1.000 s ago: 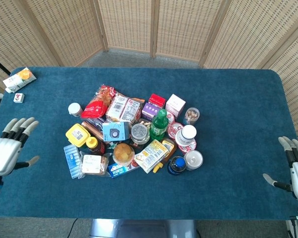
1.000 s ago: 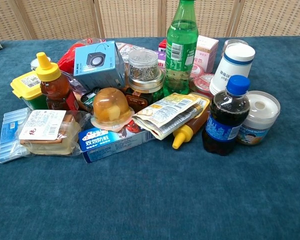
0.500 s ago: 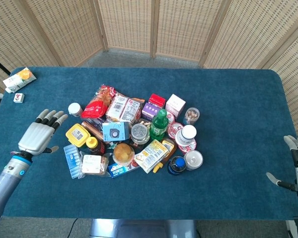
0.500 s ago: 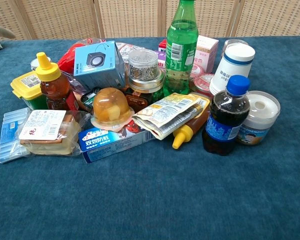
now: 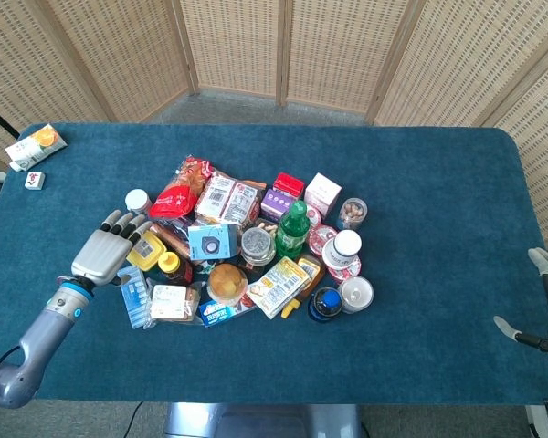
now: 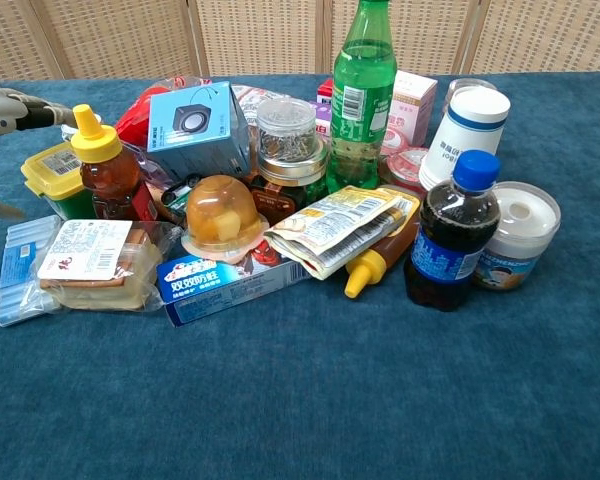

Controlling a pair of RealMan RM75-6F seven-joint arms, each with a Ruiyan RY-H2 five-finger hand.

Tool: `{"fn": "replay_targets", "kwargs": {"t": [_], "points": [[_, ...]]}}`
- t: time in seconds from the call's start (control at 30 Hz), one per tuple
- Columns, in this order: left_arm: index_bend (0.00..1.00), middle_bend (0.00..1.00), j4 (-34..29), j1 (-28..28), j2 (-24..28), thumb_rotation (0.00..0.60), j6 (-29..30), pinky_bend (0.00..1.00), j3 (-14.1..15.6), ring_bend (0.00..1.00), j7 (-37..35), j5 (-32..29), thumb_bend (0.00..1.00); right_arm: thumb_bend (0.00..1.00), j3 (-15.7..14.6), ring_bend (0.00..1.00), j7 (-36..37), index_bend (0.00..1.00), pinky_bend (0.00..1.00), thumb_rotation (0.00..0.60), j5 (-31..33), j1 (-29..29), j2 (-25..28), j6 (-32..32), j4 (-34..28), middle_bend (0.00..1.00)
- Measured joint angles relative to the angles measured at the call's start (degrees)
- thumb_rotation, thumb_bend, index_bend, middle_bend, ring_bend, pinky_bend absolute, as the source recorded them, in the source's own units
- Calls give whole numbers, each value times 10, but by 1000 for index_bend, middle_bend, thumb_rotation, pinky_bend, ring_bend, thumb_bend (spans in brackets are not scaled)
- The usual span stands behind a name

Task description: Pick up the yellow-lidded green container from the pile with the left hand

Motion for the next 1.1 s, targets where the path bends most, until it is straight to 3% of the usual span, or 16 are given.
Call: {"fn": "replay_targets", "kwargs": {"t": [0.17, 0.3, 0.37, 0.47, 0.57, 0.83, 1.1], "points": [[47, 0, 4, -14, -10, 600, -7, 0, 1, 0, 19, -22, 220, 0, 0, 0, 3, 0, 0, 600, 0, 0, 1, 0, 0, 0], [166, 46, 6, -24, -22, 600, -8, 44, 2, 34, 30, -36, 218, 0, 0, 0, 5, 0, 0, 600, 0, 0, 1, 0, 1, 0], [370, 273, 8, -27, -27, 600, -3, 195, 3, 221, 37, -37, 218, 0, 1, 0, 5, 0, 0, 600, -1, 0, 2, 0, 1, 0], [538, 563, 11, -30, -38, 600, 7, 320, 5, 460, 55, -41, 218, 0, 1, 0, 6, 0, 0, 600, -1, 0, 2, 0, 1, 0], [597, 663, 16, -32, -48, 600, 25, 394, 6, 548, 61, -38, 221, 0, 1, 0, 7, 0, 0, 600, -1, -1, 2, 1, 2, 0], [620, 685, -7, -24, -29, 600, 66, 413, 0, 567, 36, -19, 225, 0, 0, 0, 5, 0, 0, 600, -2, -1, 2, 1, 1, 0], [612, 673, -109, -8, 62, 600, 117, 413, -23, 567, 5, 8, 224, 0, -1, 0, -1, 0, 0, 600, -5, -2, 1, 3, -2, 0]]}}
